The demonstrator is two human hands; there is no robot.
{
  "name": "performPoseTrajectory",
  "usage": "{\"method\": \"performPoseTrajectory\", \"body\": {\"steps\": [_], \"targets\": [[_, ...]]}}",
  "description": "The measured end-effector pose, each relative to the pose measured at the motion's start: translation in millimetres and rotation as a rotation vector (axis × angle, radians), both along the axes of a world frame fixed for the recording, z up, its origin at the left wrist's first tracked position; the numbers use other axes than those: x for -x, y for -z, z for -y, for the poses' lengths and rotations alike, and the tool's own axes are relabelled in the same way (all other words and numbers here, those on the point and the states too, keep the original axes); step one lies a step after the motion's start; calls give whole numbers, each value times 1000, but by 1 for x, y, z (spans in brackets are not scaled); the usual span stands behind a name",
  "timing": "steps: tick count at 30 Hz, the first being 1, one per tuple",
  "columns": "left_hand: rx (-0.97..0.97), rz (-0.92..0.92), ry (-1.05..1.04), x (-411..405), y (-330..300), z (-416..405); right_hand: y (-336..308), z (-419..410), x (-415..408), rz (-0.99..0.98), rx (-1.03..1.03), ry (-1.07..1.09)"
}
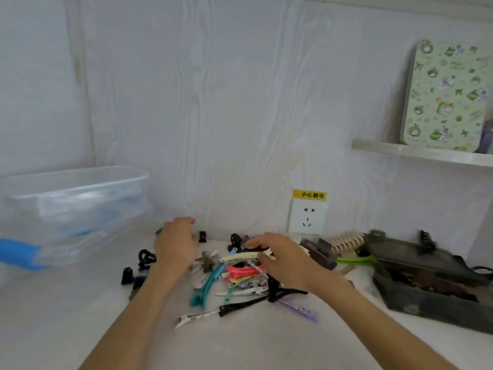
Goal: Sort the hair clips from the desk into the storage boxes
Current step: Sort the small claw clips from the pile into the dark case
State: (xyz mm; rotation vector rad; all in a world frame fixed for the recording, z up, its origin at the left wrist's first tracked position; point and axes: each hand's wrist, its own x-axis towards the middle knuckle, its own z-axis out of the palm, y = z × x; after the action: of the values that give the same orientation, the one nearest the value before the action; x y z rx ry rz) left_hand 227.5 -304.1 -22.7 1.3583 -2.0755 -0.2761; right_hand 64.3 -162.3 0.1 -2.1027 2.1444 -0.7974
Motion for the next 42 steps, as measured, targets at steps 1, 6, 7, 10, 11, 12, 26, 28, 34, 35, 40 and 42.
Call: {"method": "performPoseTrajectory", "body": {"steps": [1, 6, 7, 10, 11, 12, 26, 28, 34, 35, 40, 42], "targets": [[-56, 55, -17, -5, 4, 13, 4, 16, -11, -41, -20, -15], [-232, 175, -45, -13, 15, 42, 20, 79, -37, -151, -127, -65], [-244, 202, -40, -14, 15, 43, 23, 88, -40, -137, -157, -72], [-221, 258, -1, -18, 17, 45, 35, 108, -49, -77, -187, -89], [-211, 245, 12, -18, 17, 44, 38, 114, -51, -81, -172, -88], [-207, 225, 19, -19, 17, 45, 40, 121, -55, -90, -159, -87], [-117, 110, 7, -26, 17, 45, 41, 152, -68, -78, -4, 37], [-77, 95, 1, -24, 15, 43, 44, 147, -65, -36, 89, 41], [15, -180, 28, -24, 12, 42, 29, 142, -49, 323, 361, 83], [8, -244, 36, -25, 11, 42, 25, 139, -48, 381, 378, 63], [78, -462, 134, -16, -2, 30, 9, 92, -34, 396, 418, -42], [82, -502, 198, -10, -8, 21, 8, 60, -21, 289, 400, -59]]}}
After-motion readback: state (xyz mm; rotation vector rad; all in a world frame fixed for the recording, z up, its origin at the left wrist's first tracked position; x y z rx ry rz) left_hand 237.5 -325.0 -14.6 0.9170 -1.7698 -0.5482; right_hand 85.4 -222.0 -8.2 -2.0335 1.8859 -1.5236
